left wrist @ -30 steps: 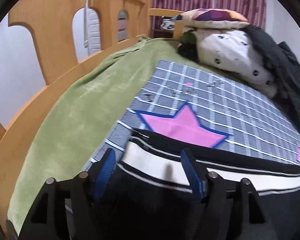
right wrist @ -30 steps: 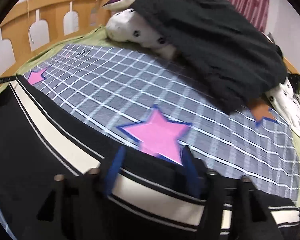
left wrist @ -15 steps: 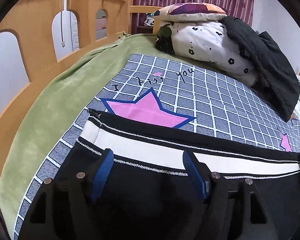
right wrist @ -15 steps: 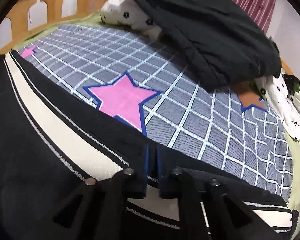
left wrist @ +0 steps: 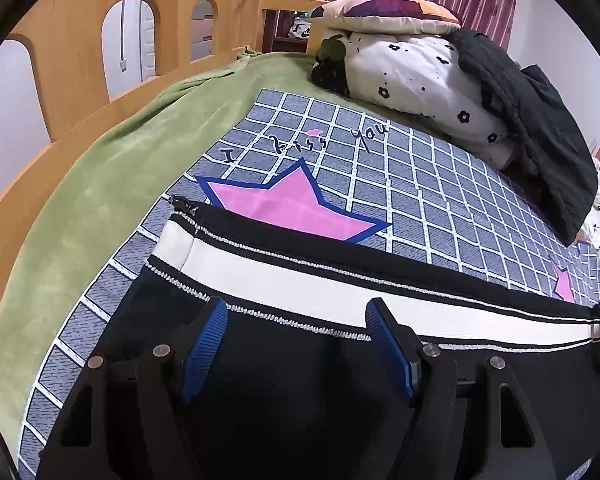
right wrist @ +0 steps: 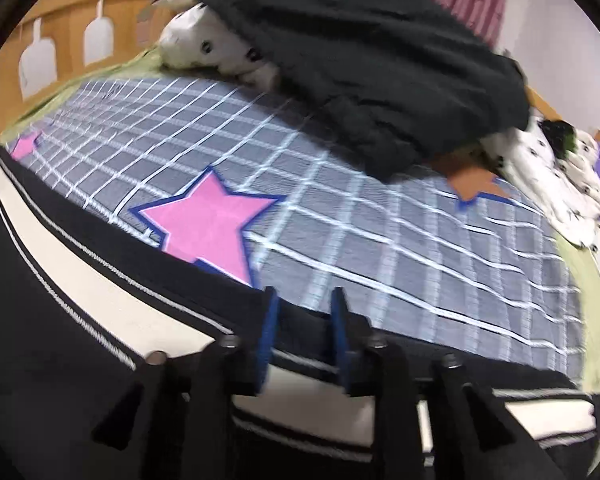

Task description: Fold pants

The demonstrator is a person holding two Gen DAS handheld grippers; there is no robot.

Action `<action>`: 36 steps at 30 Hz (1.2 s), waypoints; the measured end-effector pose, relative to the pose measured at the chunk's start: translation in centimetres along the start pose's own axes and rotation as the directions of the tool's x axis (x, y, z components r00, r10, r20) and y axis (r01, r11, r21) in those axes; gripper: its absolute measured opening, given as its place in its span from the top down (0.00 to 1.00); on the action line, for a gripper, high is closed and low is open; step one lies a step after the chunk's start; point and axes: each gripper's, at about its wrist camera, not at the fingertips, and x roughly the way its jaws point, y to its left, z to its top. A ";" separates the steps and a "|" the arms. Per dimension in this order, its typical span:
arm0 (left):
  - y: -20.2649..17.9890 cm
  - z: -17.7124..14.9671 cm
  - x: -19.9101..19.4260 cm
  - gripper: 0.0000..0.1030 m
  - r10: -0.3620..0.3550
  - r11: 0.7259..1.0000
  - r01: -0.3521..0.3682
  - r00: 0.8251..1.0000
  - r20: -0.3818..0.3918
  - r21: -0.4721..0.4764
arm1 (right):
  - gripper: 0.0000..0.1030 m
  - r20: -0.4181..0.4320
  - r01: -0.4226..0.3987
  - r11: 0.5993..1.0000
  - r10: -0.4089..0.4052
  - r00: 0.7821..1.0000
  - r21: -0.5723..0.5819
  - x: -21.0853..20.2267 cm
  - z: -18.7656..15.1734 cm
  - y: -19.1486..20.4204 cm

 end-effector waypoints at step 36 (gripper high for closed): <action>-0.2 -9.4 -8.3 0.32 -0.131 0.991 0.132 0.991 0.010 -0.036 | 0.48 -0.006 -0.106 0.833 0.130 0.991 0.543 -12.3 -5.6 7.5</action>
